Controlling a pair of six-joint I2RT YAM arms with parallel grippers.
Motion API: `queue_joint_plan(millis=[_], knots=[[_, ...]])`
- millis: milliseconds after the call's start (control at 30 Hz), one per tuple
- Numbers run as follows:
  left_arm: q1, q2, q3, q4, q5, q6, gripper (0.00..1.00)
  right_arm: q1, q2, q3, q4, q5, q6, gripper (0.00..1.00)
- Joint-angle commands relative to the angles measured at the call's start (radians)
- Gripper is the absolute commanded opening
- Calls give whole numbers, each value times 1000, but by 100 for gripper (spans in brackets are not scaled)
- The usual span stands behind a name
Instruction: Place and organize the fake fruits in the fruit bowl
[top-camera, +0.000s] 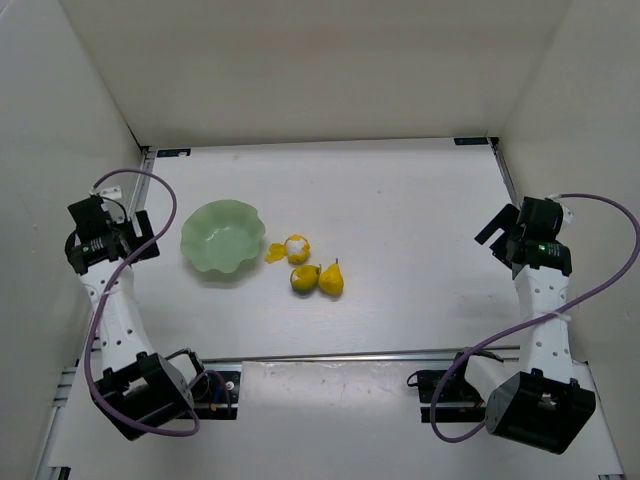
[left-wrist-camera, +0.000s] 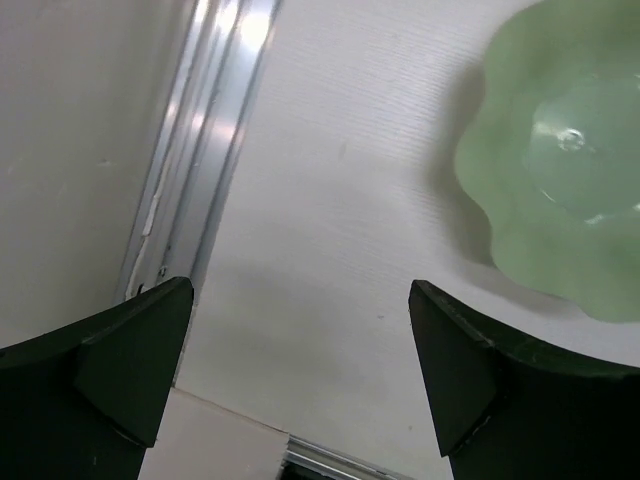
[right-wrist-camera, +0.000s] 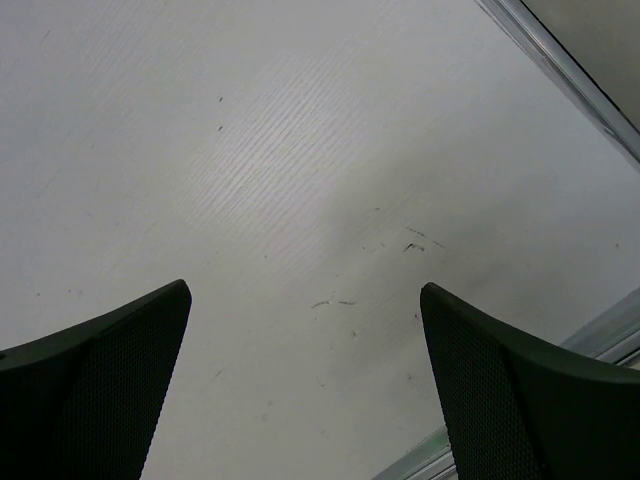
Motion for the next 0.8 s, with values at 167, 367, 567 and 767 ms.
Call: queue_joint_plan(millis=[167, 367, 567, 767], knots=[[-458, 13, 169, -57, 172, 141, 100, -1, 28, -12, 49, -187, -46, 99], [-884, 397, 399, -125, -106, 200, 100, 69, 47, -12, 58, -189, -46, 99], [-1067, 746, 695, -162, -34, 200, 100, 102, 18, -48, 49, -180, -46, 99], [-1113, 974, 824, -227, 44, 167, 100, 102, -37, -117, 39, -158, -55, 99]])
